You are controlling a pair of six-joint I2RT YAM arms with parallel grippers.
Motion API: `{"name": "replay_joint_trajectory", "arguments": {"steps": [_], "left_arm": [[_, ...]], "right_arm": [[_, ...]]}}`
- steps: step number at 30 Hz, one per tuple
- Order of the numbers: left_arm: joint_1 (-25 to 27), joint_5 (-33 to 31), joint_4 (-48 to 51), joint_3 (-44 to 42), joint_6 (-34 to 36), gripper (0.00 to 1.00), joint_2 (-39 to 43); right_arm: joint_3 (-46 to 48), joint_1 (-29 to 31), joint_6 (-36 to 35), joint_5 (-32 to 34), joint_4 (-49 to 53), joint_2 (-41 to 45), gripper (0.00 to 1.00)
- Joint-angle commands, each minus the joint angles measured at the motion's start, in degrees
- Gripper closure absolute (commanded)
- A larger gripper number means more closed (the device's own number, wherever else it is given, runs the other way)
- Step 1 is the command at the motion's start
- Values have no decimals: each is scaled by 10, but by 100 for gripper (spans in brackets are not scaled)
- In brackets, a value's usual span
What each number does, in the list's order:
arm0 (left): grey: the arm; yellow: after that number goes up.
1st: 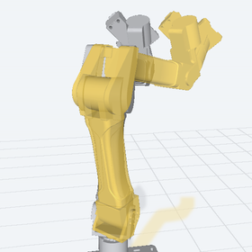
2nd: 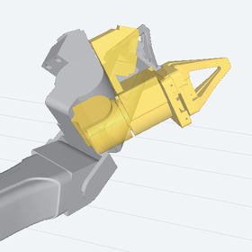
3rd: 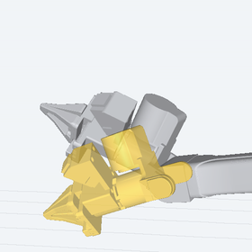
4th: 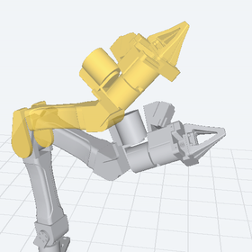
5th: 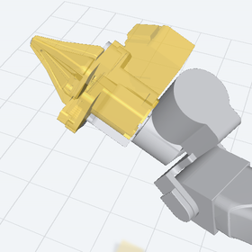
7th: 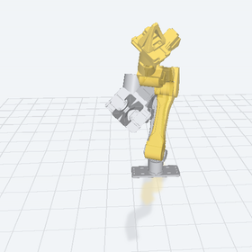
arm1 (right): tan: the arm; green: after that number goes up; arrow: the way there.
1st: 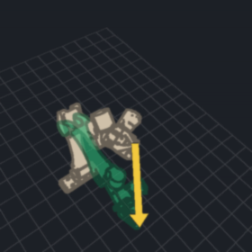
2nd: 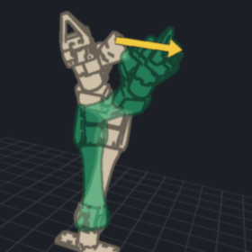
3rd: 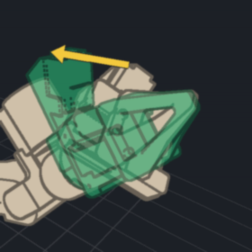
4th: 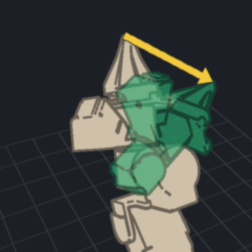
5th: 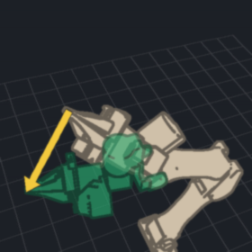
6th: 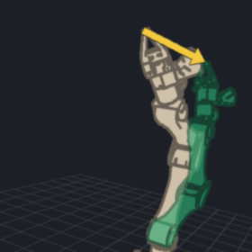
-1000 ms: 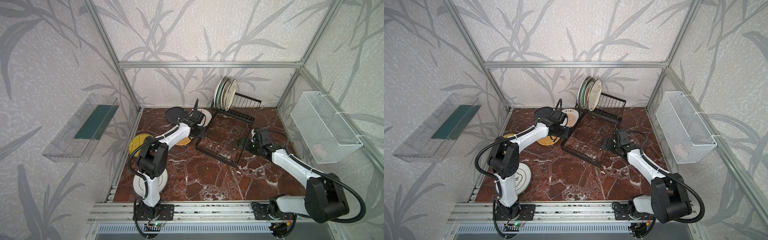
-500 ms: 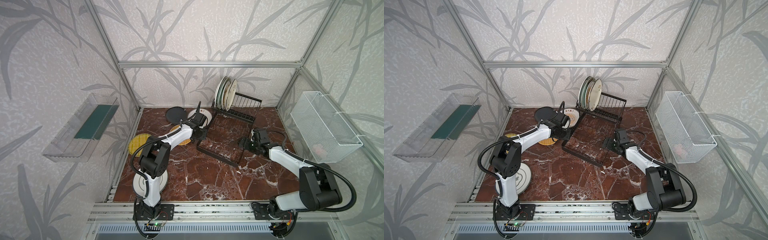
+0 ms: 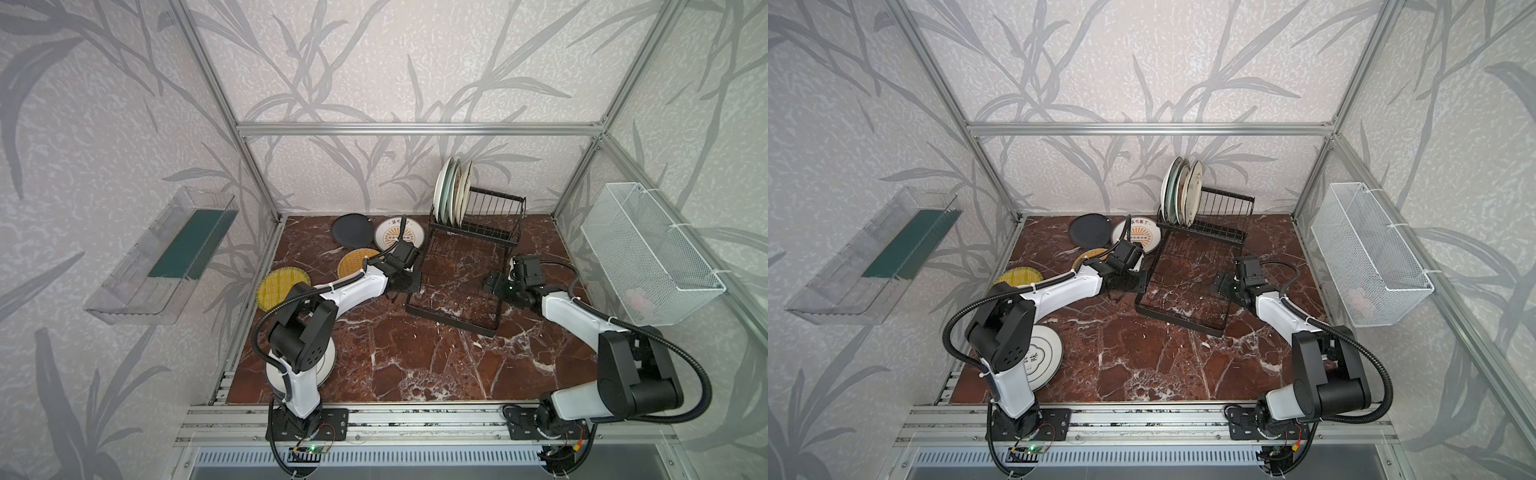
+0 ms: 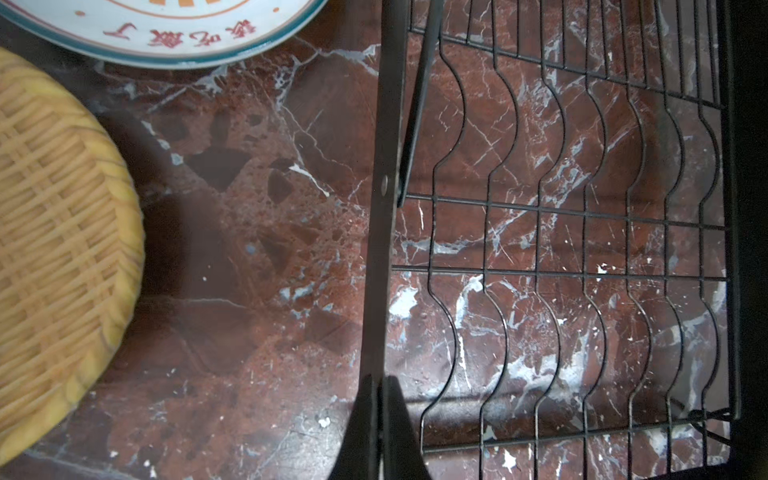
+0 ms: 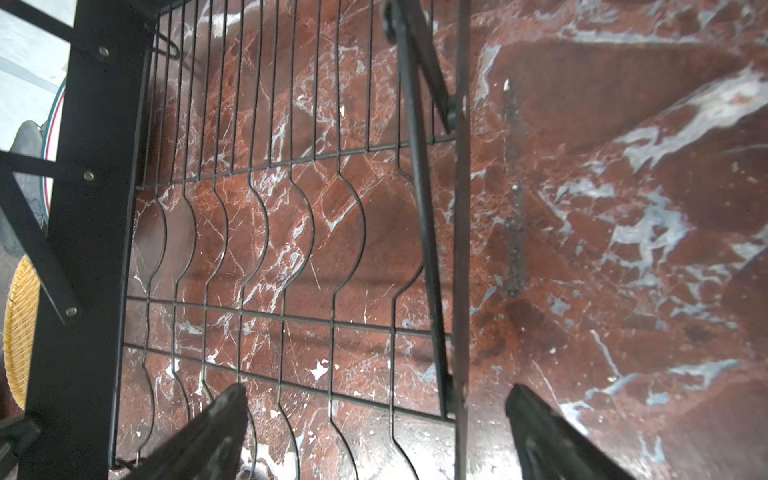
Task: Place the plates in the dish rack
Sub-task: 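Pull the wire rack toward the robot with both grippers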
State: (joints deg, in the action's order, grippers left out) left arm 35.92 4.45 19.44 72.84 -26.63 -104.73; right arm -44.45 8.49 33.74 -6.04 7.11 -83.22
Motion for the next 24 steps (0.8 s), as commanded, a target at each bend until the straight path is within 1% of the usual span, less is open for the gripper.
{"name": "replay_joint_trajectory", "arguments": {"steps": [1,8,11,13,21,24], "left_arm": [[19,-4,27,-38,-61,100,30],[49,-31,2,-96,-106,100,70],[57,-38,-4,-109,-119,100,81],[65,-55,-5,-117,-123,100,93],[72,-67,-3,-111,-120,100,99],[72,-75,8,-100,-114,94,98]], "right_arm": [[-2,-3,-3,-6,-5,9,4],[0,-3,0,-20,-4,5,4],[5,-3,1,-20,-4,8,4],[6,-4,2,-20,-4,11,4],[8,-6,4,-17,-7,17,2],[9,-7,4,-17,-4,22,1]]}}
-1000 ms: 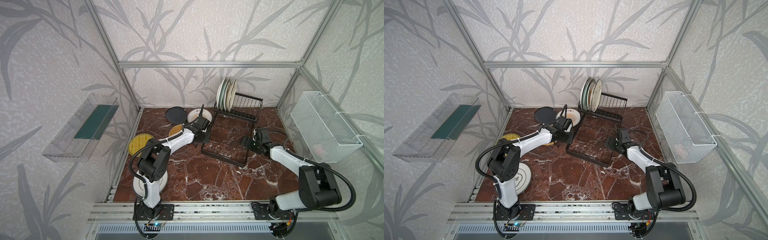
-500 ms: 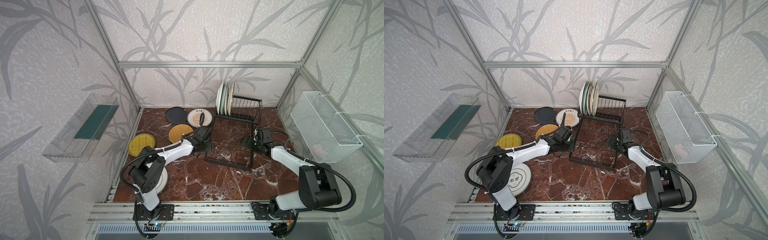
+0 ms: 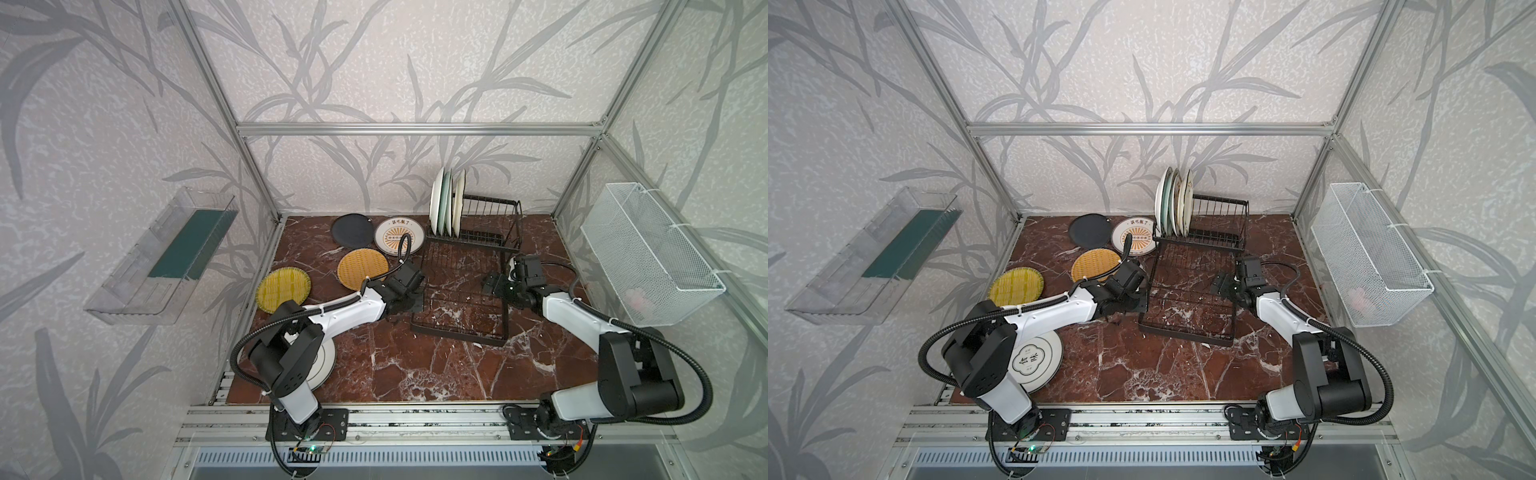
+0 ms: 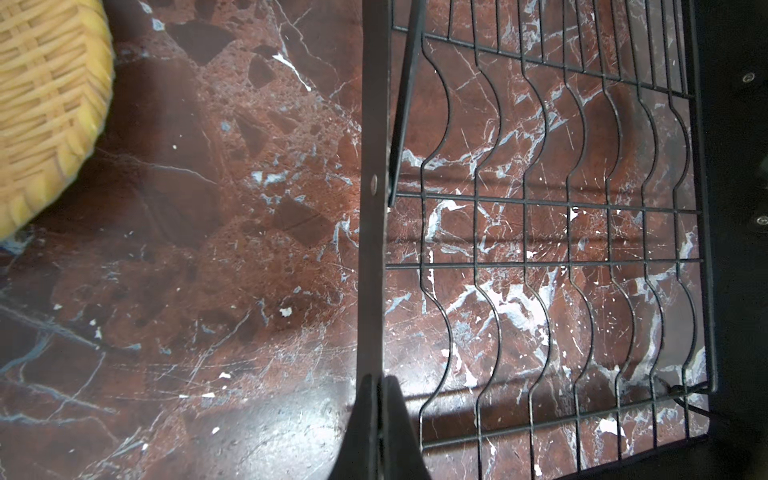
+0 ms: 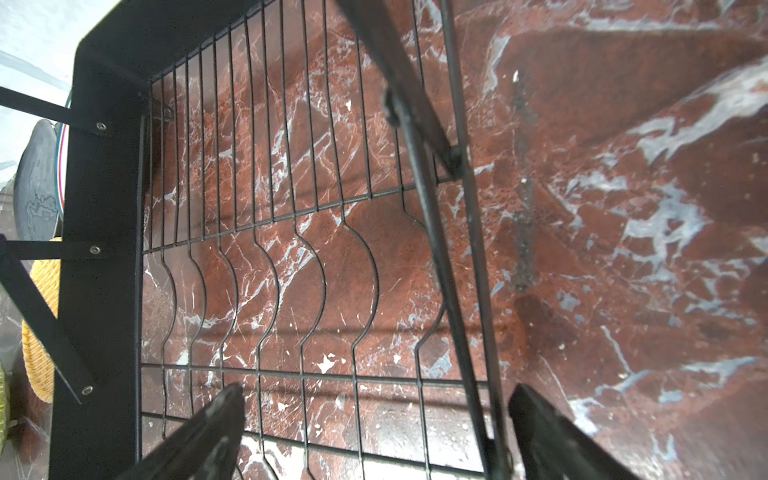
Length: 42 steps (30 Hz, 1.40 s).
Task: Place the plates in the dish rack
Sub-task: 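Pull the wire rack toward the robot with both grippers, then move the left gripper to the orange woven tray while the right releases the rack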
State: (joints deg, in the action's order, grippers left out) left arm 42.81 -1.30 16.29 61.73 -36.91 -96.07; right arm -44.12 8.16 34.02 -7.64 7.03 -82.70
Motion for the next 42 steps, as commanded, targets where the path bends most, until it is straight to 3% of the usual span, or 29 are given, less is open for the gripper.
{"name": "replay_joint_trajectory", "arguments": {"steps": [1,10,17,20,22,29,34,42], "left_arm": [[3,-20,41,12,-9,90,15],[3,-48,83,53,19,56,67],[-8,-86,99,59,20,33,164],[-44,-61,103,45,3,24,211],[-99,5,89,23,-31,19,241],[-272,150,-24,-90,-155,17,287],[-367,222,-209,-187,-269,22,248],[-410,222,-400,-239,-332,30,110]], "right_arm": [[6,-4,0,0,-2,20,1],[-4,-7,-9,2,22,62,1],[-7,-7,-8,-16,54,134,1],[-2,-5,-12,-45,61,170,1],[2,2,-20,-64,62,194,1],[13,118,-77,-39,40,257,1],[47,214,-121,-38,-62,263,1],[68,282,-192,-63,-165,232,1]]}}
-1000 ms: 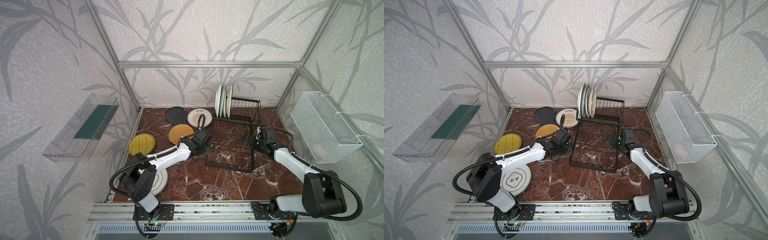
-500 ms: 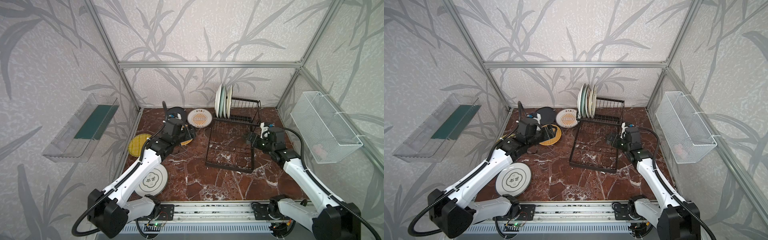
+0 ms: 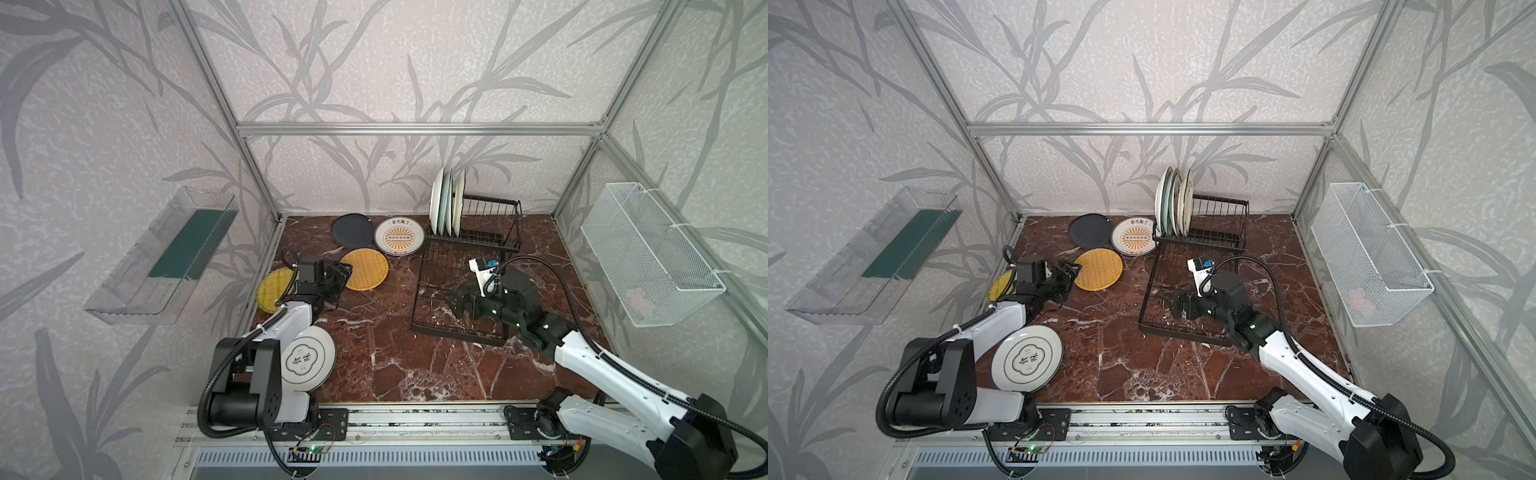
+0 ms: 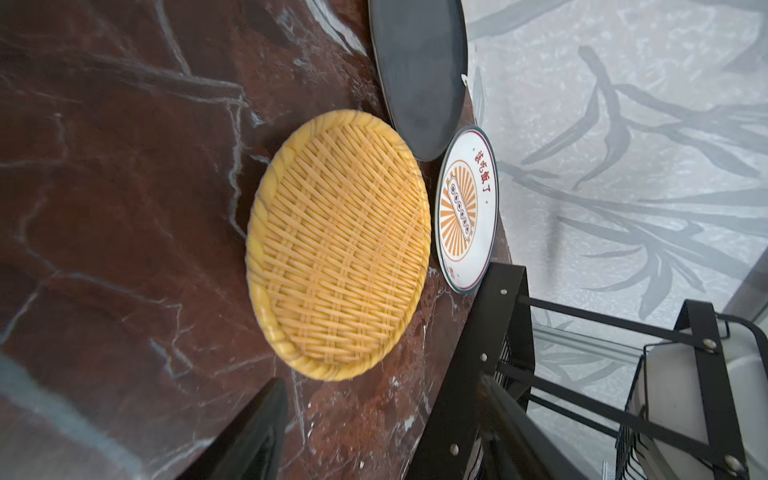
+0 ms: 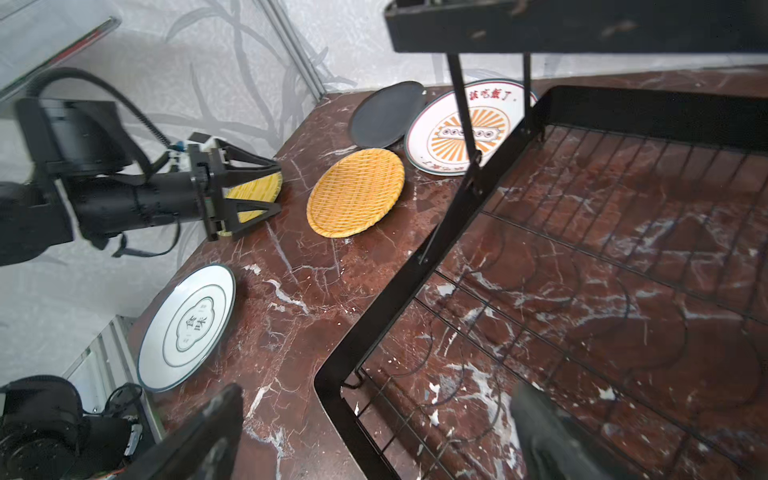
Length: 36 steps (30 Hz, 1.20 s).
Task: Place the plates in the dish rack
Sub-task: 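Move the left gripper to the orange woven tray while the right releases the rack, then grasp the orange woven tray rim with the left gripper and tilt it upright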
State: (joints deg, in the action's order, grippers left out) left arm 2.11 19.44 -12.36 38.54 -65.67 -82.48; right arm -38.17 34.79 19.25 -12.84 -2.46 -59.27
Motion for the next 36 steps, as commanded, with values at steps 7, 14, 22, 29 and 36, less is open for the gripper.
{"name": "replay_joint_trajectory", "arguments": {"steps": [7,14,22,29,36], "left_arm": [[-8,32,-230,-14,-82,39,-144],[-8,31,-248,-34,-78,42,-155],[-8,-17,-51,-30,-1,37,-28],[-11,-6,-63,-62,-41,40,-23],[-11,4,-102,-45,-58,44,-86]], "right_arm": [[7,47,-78,-31,-91,-31,1],[12,58,-68,-25,-104,-44,1],[13,60,-52,-22,-114,-59,1],[12,63,-52,-16,-118,-65,1],[8,67,-61,-8,-100,-54,1]]}}
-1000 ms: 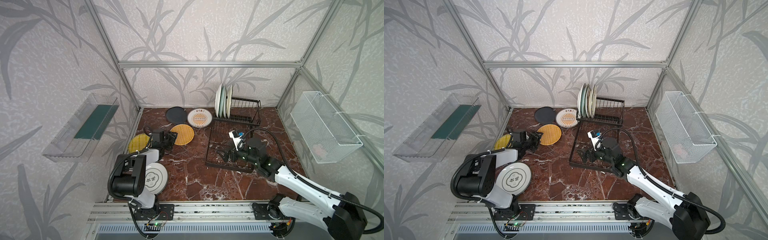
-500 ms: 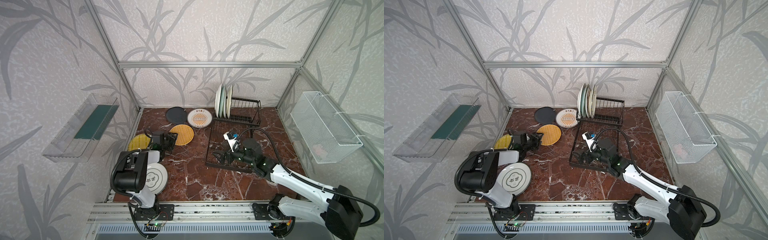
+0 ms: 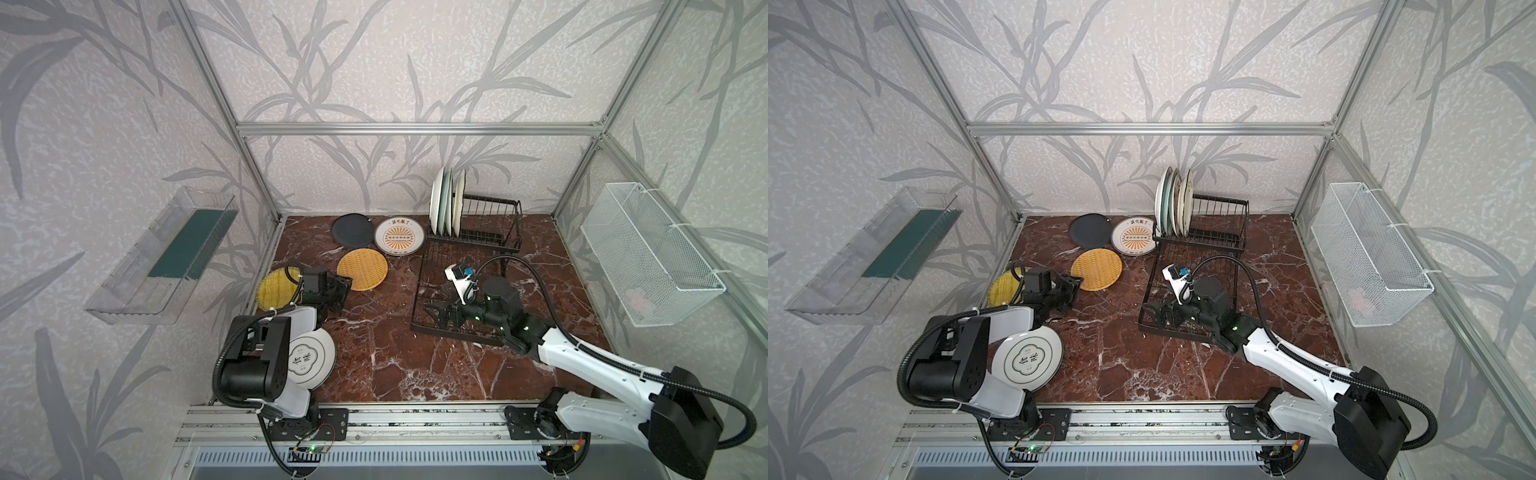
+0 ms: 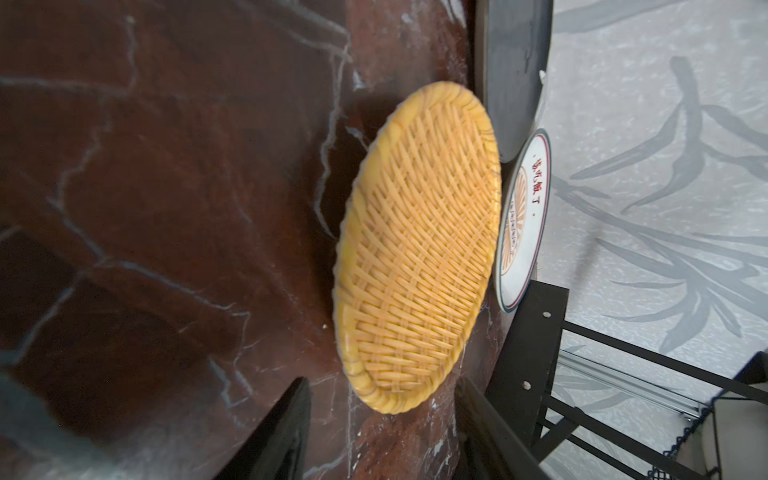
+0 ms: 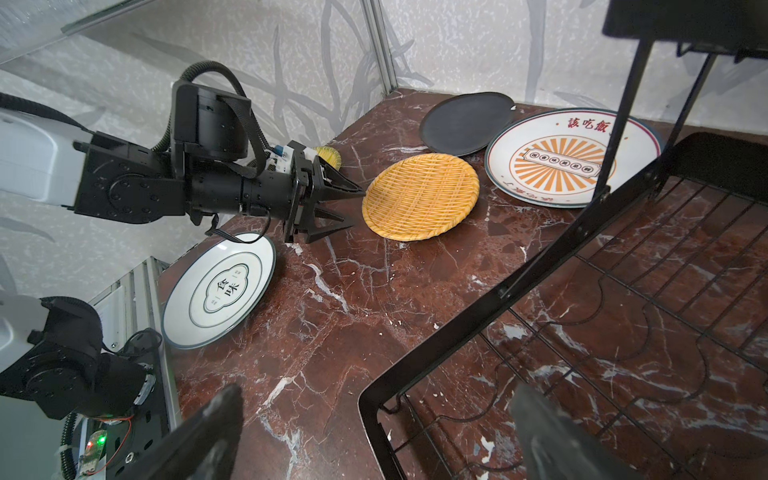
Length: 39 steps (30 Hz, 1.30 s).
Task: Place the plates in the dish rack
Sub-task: 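Grasp the orange woven tray rim with the left gripper and tilt it upright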
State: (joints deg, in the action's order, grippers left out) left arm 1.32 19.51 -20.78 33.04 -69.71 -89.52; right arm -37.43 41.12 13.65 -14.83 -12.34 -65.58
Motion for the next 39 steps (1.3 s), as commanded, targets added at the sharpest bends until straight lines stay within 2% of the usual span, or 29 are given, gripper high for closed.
{"name": "replay_joint_trajectory", "arguments": {"steps": [1,7,16,18,24,28,34,39], "left_arm": [[-3,5,-24,13,-20,44,-25],[-3,7,-69,32,-36,48,-81],[-2,-6,-135,37,-79,64,-143],[-2,-10,-140,36,-82,69,-148],[-3,-3,-176,31,-93,92,-159],[-3,6,-172,17,-94,100,-134],[-4,22,-104,-13,-83,100,-43],[-4,31,82,23,-21,100,56]], "right_arm": [[0,4,-6,13,2,12,1],[-3,4,-17,27,25,23,1],[-7,4,-23,40,37,33,1],[-8,5,-23,42,38,34,1],[-8,5,-25,43,43,37,1],[-10,4,-32,48,45,40,1],[-26,5,-78,51,50,30,1],[-42,8,-144,64,35,10,1]]}}
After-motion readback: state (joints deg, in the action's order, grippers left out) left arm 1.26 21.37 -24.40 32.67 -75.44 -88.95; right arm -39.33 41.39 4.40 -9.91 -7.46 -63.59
